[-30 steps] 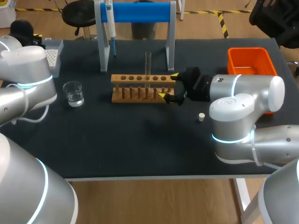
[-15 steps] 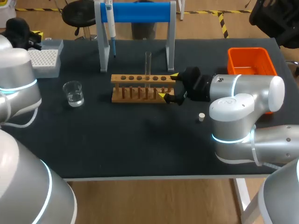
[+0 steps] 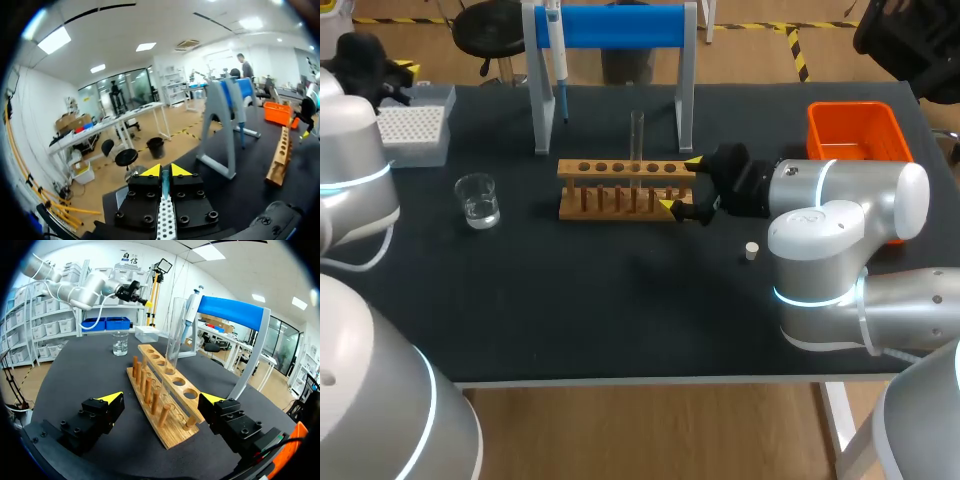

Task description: Invert the test tube, pick up the pipette, mount the tip to pipette, aspirate from beaker and dispense into the tube, eject the tip, return the pipette, and cap with the stopper.

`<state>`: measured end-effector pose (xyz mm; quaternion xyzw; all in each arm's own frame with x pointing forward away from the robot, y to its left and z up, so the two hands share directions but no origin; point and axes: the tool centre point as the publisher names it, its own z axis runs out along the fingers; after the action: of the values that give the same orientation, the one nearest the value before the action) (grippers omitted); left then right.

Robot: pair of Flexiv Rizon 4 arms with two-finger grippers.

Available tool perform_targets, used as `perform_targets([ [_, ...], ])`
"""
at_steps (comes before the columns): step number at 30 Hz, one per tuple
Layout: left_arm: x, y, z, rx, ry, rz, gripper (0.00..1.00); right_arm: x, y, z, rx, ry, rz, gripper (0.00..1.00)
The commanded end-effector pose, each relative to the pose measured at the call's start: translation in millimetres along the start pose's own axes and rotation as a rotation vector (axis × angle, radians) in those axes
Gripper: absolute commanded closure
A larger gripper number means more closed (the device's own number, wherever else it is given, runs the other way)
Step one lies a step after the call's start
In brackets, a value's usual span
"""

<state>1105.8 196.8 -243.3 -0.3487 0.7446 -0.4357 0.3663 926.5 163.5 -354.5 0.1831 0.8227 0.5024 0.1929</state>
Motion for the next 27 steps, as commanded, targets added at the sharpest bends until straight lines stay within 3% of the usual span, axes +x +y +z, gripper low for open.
perform_targets([
  [1,24.8,-26.9,-44.4,-0.015,0.179,0.088,1.00,-0.1,-0.5,-0.1,-0.001,0.001,0.000,0.00],
  [7,71.5,-61.7,-76.4,-0.041,0.382,0.225,1.00,-0.1,-0.5,-0.1,-0.001,0.001,0.000,0.00],
  [14,136.1,-89.0,-97.9,-0.094,0.634,0.287,1.00,-0.1,-0.5,-0.1,-0.001,0.001,0.000,0.00],
  [20,188.1,-104.7,-109.1,-0.093,0.785,0.273,1.00,-0.1,-0.5,-0.1,-0.001,0.001,0.000,0.00],
  [27,233.7,-121.2,-125.7,-0.068,0.884,0.221,1.00,-0.1,-0.5,-0.1,-0.001,0.001,0.000,0.00],
])
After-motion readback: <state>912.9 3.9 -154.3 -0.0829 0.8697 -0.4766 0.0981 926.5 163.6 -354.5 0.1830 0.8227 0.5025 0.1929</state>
